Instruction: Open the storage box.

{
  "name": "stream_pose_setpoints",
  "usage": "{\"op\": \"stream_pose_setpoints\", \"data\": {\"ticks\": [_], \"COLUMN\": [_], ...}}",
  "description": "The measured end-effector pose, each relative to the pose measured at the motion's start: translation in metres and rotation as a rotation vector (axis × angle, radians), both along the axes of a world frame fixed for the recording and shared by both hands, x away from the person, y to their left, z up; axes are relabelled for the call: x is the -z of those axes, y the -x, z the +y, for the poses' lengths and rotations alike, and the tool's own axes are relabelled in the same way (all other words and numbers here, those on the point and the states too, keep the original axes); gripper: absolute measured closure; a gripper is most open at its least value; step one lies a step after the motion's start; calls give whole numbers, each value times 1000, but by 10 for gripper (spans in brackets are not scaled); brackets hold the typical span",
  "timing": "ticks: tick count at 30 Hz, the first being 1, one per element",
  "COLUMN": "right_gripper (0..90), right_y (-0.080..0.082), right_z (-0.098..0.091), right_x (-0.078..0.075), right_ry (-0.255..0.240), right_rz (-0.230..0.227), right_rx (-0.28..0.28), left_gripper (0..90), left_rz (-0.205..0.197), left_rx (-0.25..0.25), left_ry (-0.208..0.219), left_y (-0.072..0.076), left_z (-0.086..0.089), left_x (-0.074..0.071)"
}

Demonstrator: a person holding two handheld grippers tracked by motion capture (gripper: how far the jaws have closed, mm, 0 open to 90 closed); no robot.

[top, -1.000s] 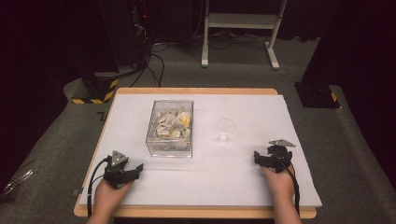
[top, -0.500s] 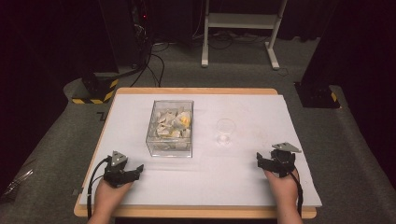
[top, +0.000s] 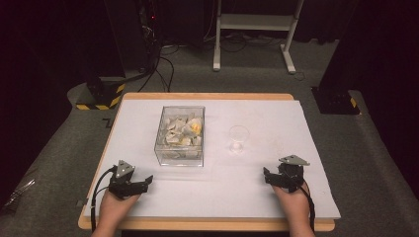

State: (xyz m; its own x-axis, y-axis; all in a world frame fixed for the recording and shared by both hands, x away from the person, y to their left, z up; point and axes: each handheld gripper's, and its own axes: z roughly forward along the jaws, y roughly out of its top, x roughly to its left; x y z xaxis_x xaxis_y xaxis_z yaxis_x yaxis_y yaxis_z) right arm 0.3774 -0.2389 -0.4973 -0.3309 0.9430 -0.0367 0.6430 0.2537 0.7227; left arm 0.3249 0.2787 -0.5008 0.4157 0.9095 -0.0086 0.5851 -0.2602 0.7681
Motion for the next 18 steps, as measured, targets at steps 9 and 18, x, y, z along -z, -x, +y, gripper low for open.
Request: {"op": "stream_pose_setpoints", "data": {"ticks": [9, 18], "right_gripper": [162, 161], "right_y": [-3, -3], "right_z": [2, 3], "right_x": [6, 7], "right_ry": [-12, -7], "right_rz": [26, 24], "right_rx": [-8, -7], "left_gripper": [146, 146], "left_rz": [7, 23], "left_rx": [77, 116], "left_ry": [-24, 38], "left_y": [-2, -2], "left_z": [-20, -36], "left_x": [-8, -20]}}
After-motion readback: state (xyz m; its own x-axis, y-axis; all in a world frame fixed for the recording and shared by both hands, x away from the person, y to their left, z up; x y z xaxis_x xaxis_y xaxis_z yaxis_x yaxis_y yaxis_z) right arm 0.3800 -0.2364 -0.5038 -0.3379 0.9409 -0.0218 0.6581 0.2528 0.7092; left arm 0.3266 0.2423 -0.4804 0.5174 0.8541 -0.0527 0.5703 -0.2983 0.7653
